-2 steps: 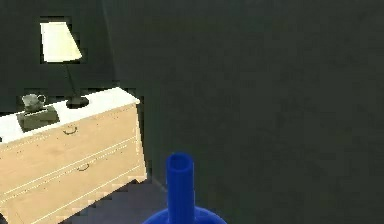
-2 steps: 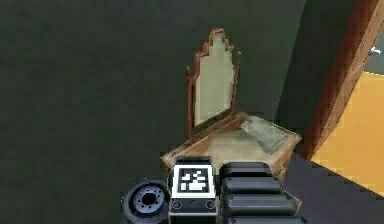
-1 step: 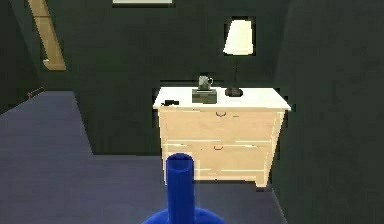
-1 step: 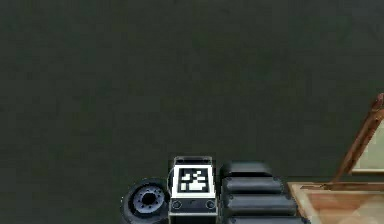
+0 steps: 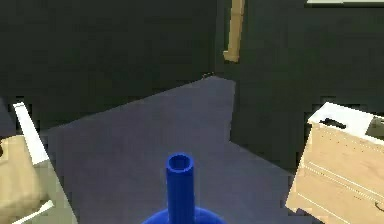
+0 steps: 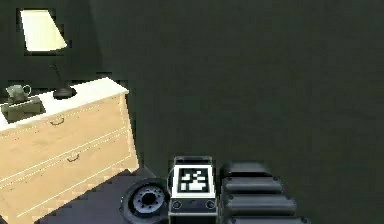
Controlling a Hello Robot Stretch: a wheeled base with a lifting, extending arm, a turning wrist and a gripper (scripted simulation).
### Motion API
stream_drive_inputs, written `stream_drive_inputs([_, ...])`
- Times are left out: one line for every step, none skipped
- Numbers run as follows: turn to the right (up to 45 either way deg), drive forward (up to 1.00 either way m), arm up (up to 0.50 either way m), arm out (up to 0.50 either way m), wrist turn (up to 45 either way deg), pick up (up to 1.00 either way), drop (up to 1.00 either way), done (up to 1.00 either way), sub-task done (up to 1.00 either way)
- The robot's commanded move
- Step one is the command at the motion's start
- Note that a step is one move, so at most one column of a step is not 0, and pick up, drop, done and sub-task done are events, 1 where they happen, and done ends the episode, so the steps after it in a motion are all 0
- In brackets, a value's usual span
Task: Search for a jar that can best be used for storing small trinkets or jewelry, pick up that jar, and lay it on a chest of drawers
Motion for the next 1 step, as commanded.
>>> stream_drive_inputs([-24.0,0.0,0.0,0.0,0.0,0.0,0.0,0.0,0.0])
